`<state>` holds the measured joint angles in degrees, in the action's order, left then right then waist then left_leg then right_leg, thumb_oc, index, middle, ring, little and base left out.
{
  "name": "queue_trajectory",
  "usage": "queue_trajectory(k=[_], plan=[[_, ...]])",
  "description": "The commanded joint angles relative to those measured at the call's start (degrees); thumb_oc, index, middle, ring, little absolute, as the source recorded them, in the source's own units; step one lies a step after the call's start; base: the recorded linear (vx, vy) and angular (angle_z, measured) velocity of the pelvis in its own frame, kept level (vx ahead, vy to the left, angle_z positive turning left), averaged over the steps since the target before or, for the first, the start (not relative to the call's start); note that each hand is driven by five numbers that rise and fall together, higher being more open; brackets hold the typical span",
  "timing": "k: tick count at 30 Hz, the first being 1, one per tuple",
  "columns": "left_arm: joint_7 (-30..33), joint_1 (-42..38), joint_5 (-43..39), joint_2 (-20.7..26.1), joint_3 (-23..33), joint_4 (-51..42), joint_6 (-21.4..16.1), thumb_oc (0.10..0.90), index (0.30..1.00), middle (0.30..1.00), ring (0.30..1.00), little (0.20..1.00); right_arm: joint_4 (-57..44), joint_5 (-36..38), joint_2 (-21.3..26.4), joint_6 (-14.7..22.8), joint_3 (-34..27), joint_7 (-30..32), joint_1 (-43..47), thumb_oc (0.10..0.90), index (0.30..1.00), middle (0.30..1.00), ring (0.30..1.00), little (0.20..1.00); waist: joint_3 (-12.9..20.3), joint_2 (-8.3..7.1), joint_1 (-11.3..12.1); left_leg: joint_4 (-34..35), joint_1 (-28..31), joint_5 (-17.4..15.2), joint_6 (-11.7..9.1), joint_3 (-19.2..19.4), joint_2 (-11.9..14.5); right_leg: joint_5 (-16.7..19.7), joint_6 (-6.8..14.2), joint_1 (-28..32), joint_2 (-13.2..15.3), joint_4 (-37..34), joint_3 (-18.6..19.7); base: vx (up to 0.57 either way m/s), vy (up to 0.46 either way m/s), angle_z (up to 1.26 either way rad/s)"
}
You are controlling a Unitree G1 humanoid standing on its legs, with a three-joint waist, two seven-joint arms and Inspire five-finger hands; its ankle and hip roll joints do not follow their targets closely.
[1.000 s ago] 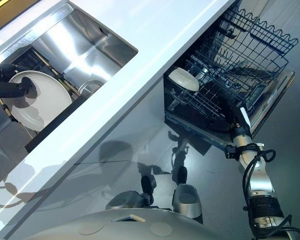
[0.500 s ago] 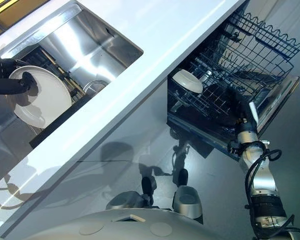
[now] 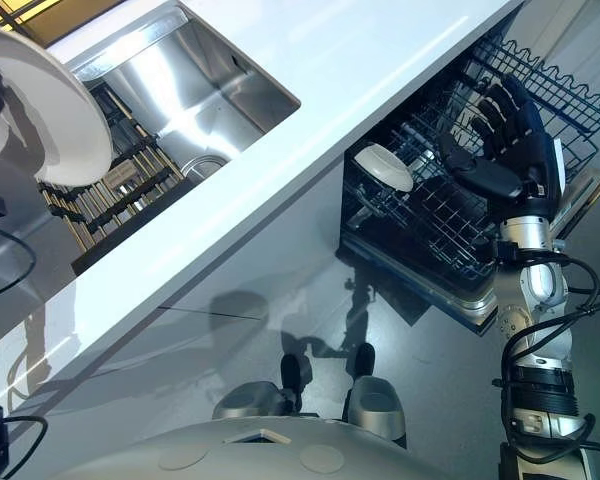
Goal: Pick up plates and place into dishwasher.
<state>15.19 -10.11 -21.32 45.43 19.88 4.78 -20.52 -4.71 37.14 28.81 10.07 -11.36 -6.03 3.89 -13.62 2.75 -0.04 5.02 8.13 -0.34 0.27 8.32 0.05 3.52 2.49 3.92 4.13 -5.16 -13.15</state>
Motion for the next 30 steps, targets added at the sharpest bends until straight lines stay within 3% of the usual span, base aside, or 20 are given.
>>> queue_trajectory(k=[1,7,12,18,30], plan=[[14.15,-5.7,14.33,3.91,1.04,-2.03,-10.44,0.1,0.3,0.3,0.3,0.2,-8.22,2.3,0.52,7.06,0.63,-8.11,5.41,0.8,0.9,0.9,0.9,0.9,10.69,-0.61,-0.05,-3.23,-3.14,-3.97,-0.31,-0.5,-1.45,-13.85,-0.31,-0.3,-2.75,10.59,-1.11,-0.02,-0.156,0.02],[25.54,-11.91,25.48,1.06,-6.03,-4.35,-12.63,0.1,0.3,0.3,0.3,0.2,-10.31,1.11,0.27,3.51,6.78,-10.12,9.39,0.8,0.9,0.9,0.9,0.9,11.47,-1.33,0.08,-2.54,-3.64,-2.75,-1.54,-1.11,-1.21,-13.79,-0.89,0.43,-3.33,9.69,-1.49,-0.03,-0.101,0.07],[31.19,-15.55,32.86,-4.91,-13.65,-5.38,-13.82,0.1,0.3,0.3,0.3,0.2,-10.75,-1.61,-2.28,5.0,12.86,-6.97,12.31,0.8,0.9,0.9,0.9,0.9,11.59,-1.59,-0.18,-2.77,-3.74,-2.61,-1.82,-1.42,-1.03,-13.77,-1.21,0.54,-3.73,9.77,-1.35,-0.03,-0.063,0.08],[32.16,-17.9,34.93,-9.6,-20.66,-4.34,-13.09,0.1,0.3,0.3,0.3,0.2,-9.46,-4.14,-4.17,5.58,17.26,-4.74,14.7,0.8,0.9,0.9,0.9,0.9,11.61,-1.63,-0.59,-2.92,-3.23,-2.79,-1.72,-1.53,-1.09,-13.56,-1.16,0.84,-4.06,9.77,-0.96,-0.01,-0.016,0.01],[30.36,-21.45,34.44,-14.48,-28.7,-2.69,-11.05,0.1,0.3,0.3,0.3,0.2,-7.39,-6.75,-6.76,3.84,24.02,-4.99,19.04,0.8,0.9,0.9,0.9,0.9,11.97,-1.42,-0.98,-2.69,-2.34,-3.01,-1.58,-1.73,-1.19,-12.99,-0.98,1.27,-4.56,9.3,-0.59,0.0,0.0,0.01]])
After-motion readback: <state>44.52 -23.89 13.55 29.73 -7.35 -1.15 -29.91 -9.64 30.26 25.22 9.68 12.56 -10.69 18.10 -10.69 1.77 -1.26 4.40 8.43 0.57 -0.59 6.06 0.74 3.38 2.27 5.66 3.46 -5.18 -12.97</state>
